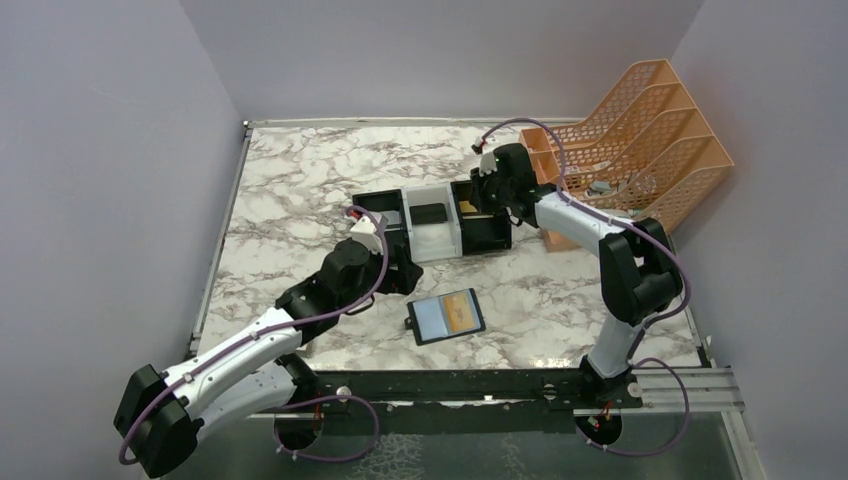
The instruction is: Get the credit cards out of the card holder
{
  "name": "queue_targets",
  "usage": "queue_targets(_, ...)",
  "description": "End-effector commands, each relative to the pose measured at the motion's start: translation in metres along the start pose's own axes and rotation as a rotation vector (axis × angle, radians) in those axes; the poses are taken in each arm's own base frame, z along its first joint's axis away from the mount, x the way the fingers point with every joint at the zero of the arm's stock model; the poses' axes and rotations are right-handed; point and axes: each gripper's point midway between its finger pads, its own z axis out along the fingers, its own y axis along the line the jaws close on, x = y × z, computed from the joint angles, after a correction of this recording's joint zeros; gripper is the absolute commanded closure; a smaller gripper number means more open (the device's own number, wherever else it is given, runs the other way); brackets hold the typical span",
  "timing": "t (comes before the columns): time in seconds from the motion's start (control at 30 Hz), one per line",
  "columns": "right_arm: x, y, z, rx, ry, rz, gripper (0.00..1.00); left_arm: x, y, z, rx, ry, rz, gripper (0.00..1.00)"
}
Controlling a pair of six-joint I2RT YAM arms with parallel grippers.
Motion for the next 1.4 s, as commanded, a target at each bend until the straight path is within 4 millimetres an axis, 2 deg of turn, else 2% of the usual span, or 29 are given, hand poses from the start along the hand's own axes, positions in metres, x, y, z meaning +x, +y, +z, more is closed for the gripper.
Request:
queue_targets(0.0,0.035,-0.008,-0.001,0.127,0.146,0.24,0.89,-0.006,-0.006,-0.004,0.035,-0.033,-0.024,0.15)
queue_targets(0.17,0.044,-0.01,0.003,0.144,0.184,0.255,0.89,0.0,0.0,-0.007,0.02,-0.026,-0.044,0.15)
queue_targets(0.37,0.057,-0.004,0.018,0.105,0.221,0.27,0.89,-0.001,0.002,-0.012,0.014,-0.034,-0.048,0.15)
queue_targets(0.5,0.061,-0.013,0.026,0.153,0.236,0.266,0.89,0.002,0.004,-0.013,0.008,-0.026,-0.047,0.15)
queue_targets(0.7,0.06,-0.027,0.03,0.226,0.219,0.256,0.88,0.003,0.009,-0.014,-0.019,-0.025,-0.043,0.15)
queue_targets(1.13,0.066,-0.034,0.044,0.26,0.225,0.253,0.86,0.002,0.013,-0.012,-0.039,-0.034,-0.038,0.15)
queue_targets(1.37,0.065,-0.028,0.047,0.254,0.209,0.241,0.8,0.005,0.014,-0.009,-0.043,-0.024,-0.038,0.15)
